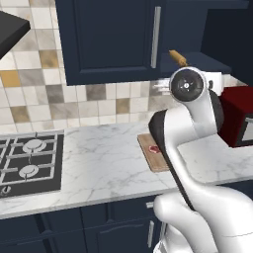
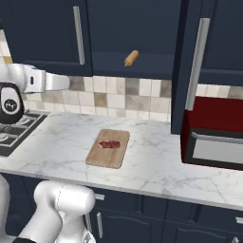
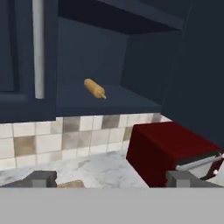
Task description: Open the cabinet, retrieve the rolling pin, and place it next to the meat on the cutting board to prepare for tenderizing.
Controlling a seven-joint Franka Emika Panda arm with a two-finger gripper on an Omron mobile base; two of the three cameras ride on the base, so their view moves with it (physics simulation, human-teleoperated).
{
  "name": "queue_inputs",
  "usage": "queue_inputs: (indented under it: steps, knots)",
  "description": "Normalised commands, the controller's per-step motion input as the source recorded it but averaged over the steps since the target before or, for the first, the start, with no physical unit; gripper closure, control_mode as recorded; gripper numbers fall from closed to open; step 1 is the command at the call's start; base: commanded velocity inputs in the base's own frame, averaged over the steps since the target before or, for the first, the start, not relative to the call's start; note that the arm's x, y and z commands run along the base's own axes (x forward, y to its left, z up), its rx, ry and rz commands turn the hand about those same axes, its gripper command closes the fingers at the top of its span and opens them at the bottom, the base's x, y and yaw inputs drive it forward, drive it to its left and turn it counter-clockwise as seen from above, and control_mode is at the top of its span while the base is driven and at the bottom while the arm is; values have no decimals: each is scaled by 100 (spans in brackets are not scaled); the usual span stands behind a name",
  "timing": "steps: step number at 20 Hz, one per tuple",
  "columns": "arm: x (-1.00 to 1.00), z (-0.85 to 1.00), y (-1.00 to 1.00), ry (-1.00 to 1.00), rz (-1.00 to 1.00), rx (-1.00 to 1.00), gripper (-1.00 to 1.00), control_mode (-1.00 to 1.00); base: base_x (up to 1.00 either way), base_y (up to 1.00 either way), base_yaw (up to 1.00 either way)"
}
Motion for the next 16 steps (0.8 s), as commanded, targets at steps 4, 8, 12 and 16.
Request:
queue_inputs:
  steps: [4,8,12,16]
  knots:
    - [10,12,30,-25,33,2,-100,-100,0,0,0]
    - [8,30,13,-22,25,0,-100,-100,0,0,0]
    - [13,40,3,-16,17,0,-100,-100,0,0,0]
    - [17,34,8,-6,10,0,-100,-100,0,0,0]
